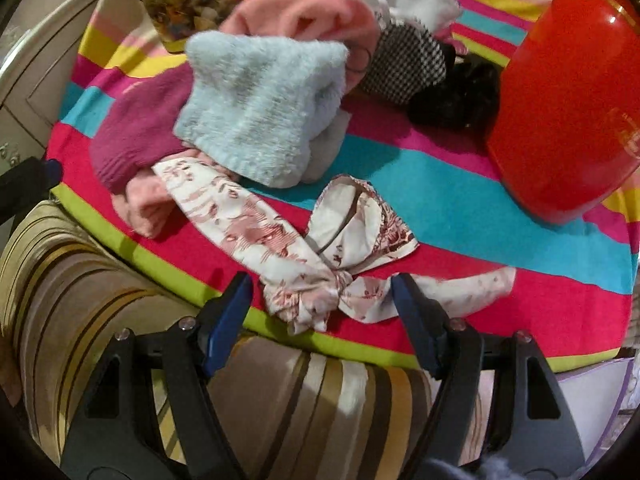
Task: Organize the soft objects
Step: 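Grasp the cream floral ribbon with the right gripper while the left gripper grasps the light blue towel sock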
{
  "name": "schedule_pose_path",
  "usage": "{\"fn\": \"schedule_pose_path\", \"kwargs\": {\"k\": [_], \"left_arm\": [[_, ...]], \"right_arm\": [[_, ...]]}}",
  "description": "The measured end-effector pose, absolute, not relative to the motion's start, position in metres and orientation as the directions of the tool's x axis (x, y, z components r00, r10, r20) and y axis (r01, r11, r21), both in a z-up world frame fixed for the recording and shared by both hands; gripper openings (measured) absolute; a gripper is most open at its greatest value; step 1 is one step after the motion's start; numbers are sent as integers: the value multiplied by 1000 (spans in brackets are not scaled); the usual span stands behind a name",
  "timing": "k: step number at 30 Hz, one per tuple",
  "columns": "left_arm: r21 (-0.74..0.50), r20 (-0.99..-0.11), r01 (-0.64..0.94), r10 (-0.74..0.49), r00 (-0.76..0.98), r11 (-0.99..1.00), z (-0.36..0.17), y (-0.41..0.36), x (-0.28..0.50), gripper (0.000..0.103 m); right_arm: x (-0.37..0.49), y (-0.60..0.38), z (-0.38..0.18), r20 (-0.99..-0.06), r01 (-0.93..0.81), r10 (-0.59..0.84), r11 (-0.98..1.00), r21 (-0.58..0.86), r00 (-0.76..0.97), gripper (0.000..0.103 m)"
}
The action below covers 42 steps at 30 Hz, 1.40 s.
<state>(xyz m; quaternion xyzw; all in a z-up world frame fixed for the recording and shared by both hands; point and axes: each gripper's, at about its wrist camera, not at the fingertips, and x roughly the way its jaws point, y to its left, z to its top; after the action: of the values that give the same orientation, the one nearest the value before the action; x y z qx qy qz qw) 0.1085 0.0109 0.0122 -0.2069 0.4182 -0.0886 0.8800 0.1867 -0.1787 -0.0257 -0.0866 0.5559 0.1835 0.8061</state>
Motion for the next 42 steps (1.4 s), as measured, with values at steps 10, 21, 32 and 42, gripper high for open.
{"fn": "schedule_pose_path", "kwargs": {"k": [10, 21, 32, 42], "left_arm": [[-419, -701, 26, -341, 626, 908, 14, -11, 136, 61], [-407, -726, 42, -352, 592, 912, 7, -60, 171, 61], [-304, -776, -59, -211, 594, 951, -1, -86, 194, 74], [-221, -805, -137, -101, 585, 966, -18, -91, 217, 54]], "right_arm": [[187, -183, -23, -908, -382, 229, 921, 84, 352, 35], [194, -238, -17, -866, -201, 253, 963, 181, 431, 31], [189, -285, -5, -833, -19, 181, 979, 201, 523, 31], [188, -307, 0, -827, 29, 165, 977, 213, 538, 31]]}}
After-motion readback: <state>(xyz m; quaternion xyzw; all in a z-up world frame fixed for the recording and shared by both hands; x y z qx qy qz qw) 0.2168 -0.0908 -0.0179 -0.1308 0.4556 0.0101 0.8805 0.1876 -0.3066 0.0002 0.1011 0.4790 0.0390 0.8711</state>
